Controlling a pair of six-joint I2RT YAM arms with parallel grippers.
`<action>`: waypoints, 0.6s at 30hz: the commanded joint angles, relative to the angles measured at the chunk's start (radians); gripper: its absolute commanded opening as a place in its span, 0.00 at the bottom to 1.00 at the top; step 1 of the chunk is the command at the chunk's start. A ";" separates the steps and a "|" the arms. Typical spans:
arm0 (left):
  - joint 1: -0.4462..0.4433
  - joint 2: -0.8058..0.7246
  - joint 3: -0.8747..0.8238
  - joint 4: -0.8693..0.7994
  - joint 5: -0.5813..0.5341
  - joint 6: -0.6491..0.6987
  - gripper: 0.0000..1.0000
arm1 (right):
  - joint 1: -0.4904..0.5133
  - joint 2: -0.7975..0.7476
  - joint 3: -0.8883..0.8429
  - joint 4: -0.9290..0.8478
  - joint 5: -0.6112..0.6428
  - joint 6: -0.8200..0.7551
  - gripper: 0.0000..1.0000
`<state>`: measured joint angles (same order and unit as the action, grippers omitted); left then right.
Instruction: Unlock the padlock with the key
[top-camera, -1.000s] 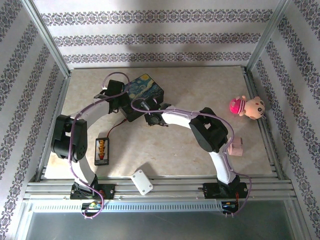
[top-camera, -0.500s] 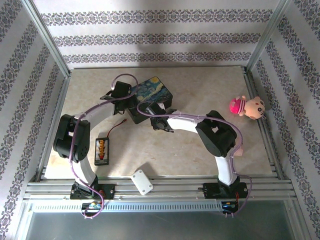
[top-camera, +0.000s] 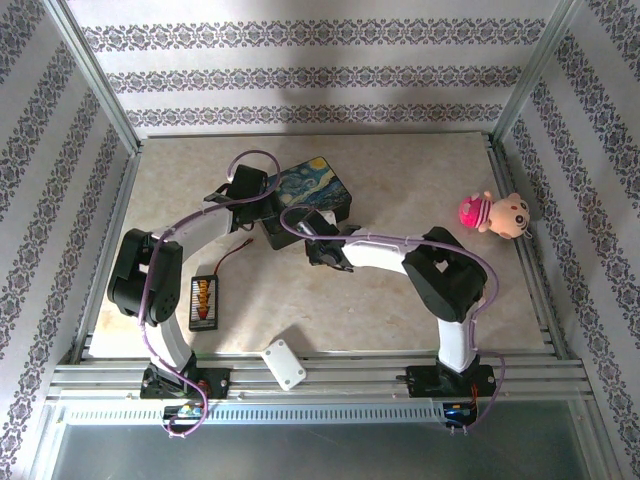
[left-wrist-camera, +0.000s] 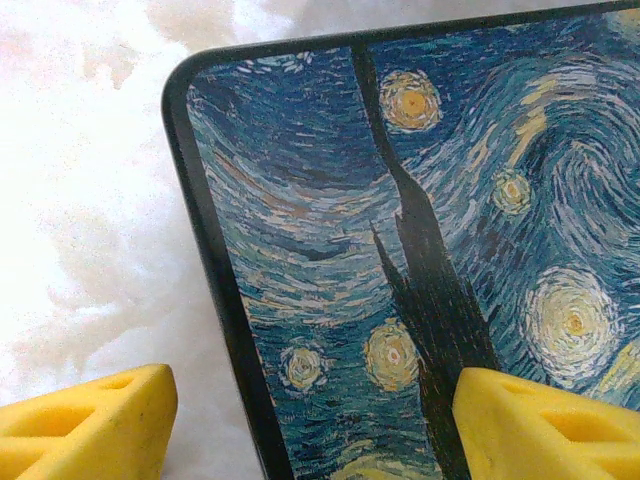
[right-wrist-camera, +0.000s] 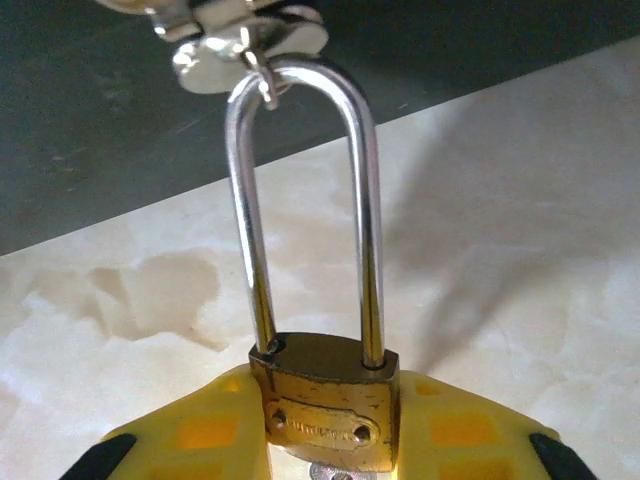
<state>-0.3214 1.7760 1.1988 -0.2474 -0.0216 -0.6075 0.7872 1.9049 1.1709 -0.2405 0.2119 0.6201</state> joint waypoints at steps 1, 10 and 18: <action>-0.009 0.039 -0.003 -0.044 0.008 0.002 0.73 | -0.017 -0.052 -0.033 0.047 -0.081 -0.026 0.06; -0.009 0.042 0.009 -0.050 0.013 0.006 0.73 | -0.059 -0.104 -0.125 0.184 -0.228 -0.029 0.06; -0.009 0.056 0.014 -0.053 0.019 0.002 0.74 | -0.094 -0.151 -0.179 0.265 -0.344 -0.008 0.06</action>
<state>-0.3214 1.7874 1.2106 -0.2474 -0.0105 -0.6079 0.7021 1.8099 1.0092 -0.0280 -0.0643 0.6006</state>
